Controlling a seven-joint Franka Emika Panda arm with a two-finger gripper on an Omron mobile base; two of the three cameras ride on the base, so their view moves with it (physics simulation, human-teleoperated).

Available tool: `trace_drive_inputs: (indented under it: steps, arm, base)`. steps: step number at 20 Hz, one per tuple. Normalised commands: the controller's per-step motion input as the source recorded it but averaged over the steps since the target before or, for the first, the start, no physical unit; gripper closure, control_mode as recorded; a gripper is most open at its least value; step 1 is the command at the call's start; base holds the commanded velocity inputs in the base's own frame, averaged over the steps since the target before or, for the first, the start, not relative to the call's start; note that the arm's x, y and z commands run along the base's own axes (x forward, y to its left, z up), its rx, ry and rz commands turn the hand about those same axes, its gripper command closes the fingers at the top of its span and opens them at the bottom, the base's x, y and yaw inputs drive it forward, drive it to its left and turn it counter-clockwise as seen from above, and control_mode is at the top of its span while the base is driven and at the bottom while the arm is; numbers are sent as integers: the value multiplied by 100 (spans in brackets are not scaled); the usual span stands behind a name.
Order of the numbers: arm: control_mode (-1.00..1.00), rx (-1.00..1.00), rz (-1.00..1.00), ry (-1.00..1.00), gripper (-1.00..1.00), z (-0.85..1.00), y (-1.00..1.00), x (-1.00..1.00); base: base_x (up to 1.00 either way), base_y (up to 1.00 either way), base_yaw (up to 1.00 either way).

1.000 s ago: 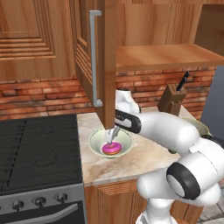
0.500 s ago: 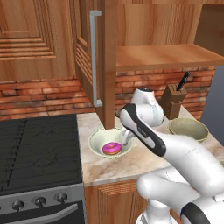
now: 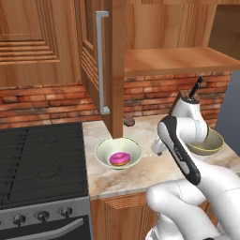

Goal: Pick both bowls and place them on the counter. Then place the donut in one bowl and place the avocado in the other bowl.

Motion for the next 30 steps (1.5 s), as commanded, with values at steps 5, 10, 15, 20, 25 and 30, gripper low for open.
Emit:
trace_drive_inputs:
  steps: [5,10,15,20,25,30]
  arm:
    - [-100,1,-41,10,-100,0,-88,-3]
    - [-100,0,-40,13,-100,-12,-63,0]
    - [-100,0,-29,7,-100,-23,-44,3]
    - [-100,0,-17,0,-100,-33,-19,19]
    - [-100,-1,-10,0,-100,-40,-6,29]
    - [-100,-1,-6,0,-100,-26,0,40]
  base:
    - [0,0,0]
    - [0,0,0]
    - [0,0,0]
    - [0,0,0]
    - [0,0,0]
    - [0,0,0]
